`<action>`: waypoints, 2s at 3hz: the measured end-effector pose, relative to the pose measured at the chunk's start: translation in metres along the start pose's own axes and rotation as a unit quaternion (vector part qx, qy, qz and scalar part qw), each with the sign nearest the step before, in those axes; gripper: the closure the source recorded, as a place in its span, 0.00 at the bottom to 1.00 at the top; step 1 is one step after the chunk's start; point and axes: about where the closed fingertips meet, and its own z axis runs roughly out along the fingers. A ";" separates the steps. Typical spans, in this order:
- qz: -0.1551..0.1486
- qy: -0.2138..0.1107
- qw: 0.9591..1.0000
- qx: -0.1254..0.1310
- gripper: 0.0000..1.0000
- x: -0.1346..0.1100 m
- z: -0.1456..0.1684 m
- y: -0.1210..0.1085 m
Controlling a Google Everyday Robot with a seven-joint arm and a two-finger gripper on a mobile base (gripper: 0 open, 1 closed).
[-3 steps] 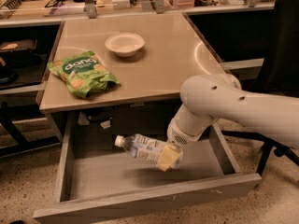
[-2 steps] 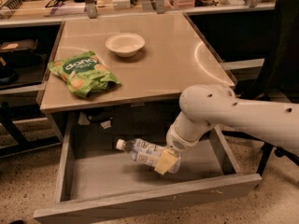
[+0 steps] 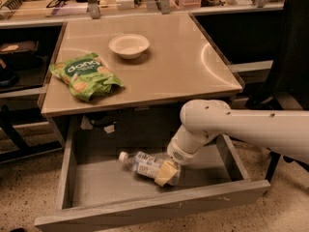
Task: Place blue plastic bottle into top drawer
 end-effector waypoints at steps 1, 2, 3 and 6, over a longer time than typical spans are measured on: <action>0.002 0.001 1.000 -0.005 1.00 -0.001 0.002 0.001; 0.002 0.001 1.000 -0.005 0.81 -0.001 0.002 0.001; 0.002 0.001 1.000 -0.005 0.58 -0.001 0.002 0.001; 0.002 0.001 1.000 -0.005 0.00 -0.001 0.002 0.001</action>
Offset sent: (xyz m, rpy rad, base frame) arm -0.0007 0.0022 -0.0016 0.0027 0.0099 -0.0003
